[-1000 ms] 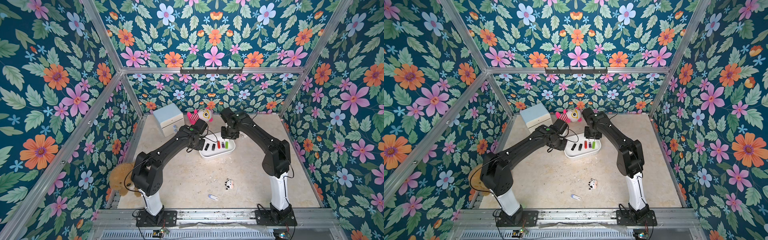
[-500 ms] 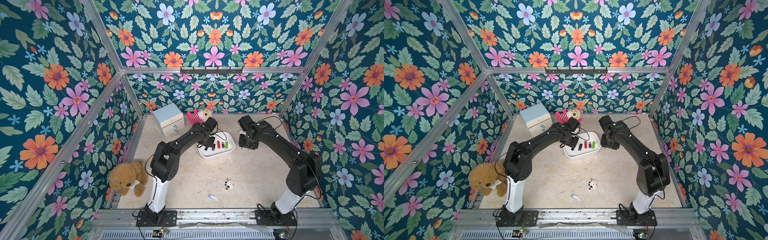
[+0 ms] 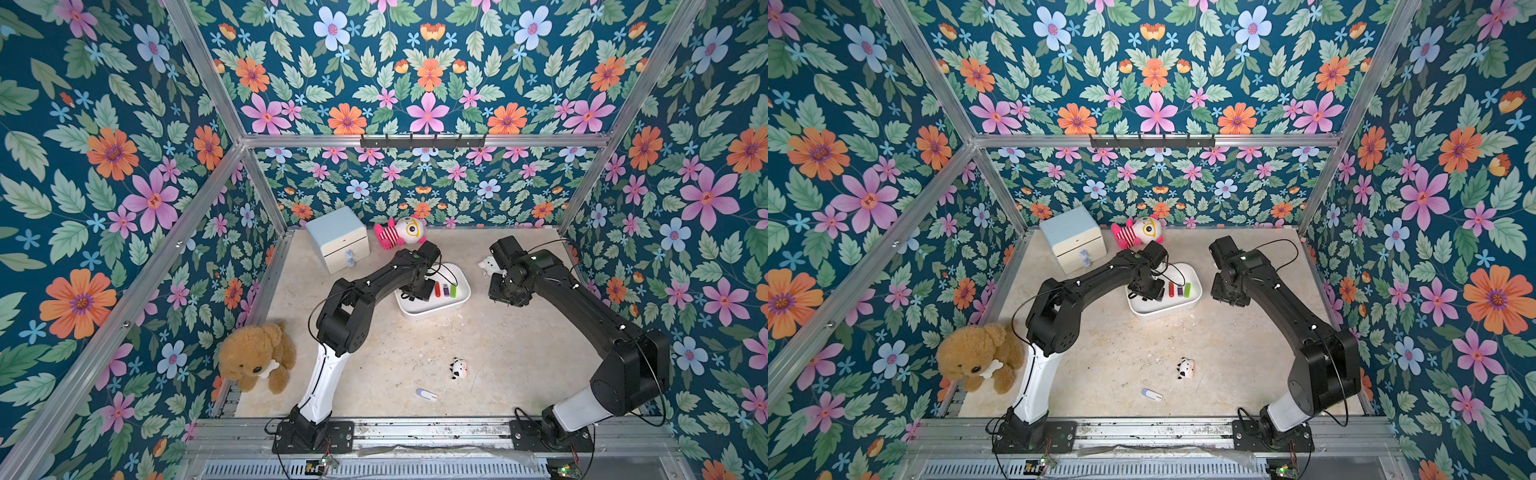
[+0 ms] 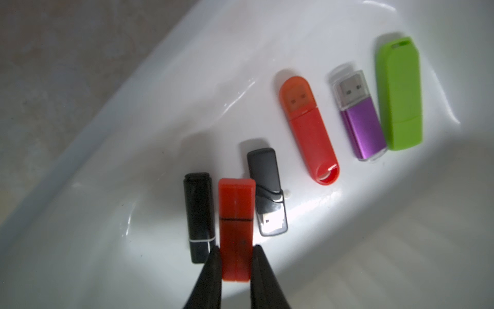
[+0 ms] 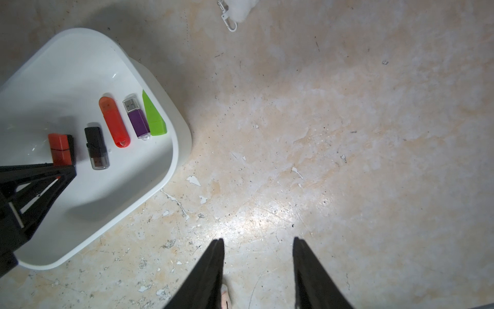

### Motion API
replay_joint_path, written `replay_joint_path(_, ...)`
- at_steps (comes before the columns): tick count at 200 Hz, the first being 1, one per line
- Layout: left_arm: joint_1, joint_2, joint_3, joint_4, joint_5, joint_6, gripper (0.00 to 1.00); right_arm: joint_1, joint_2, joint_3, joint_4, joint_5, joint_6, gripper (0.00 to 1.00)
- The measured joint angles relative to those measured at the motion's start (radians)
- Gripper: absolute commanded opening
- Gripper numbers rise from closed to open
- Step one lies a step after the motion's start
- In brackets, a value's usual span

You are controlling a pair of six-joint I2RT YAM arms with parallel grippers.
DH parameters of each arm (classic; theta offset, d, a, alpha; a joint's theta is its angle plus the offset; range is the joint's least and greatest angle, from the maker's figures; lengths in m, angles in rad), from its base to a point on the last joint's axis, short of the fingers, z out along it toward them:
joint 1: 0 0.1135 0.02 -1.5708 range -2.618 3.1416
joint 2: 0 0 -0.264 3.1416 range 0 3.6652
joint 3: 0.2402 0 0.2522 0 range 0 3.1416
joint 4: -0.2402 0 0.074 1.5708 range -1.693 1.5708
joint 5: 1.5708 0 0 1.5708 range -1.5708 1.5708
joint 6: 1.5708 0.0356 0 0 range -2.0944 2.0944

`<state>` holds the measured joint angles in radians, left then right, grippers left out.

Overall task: Put the usb flash drive into the storage box
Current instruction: Place the USB flash in the storage box.

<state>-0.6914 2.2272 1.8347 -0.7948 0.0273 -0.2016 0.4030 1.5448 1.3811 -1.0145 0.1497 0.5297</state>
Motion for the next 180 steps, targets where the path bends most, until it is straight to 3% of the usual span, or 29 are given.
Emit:
replay_joint_path(153,-0.003,0.036,-0.003,-0.003,-0.017,-0.028,0.0,-0.028,-0.046,-0.028,0.002,-0.012,-0.004,0.46)
replay_joint_path(180,-0.004,0.036,-0.003,-0.01,-0.02,-0.028,0.05,-0.028,-0.049,-0.036,0.004,-0.013,-0.004,0.46)
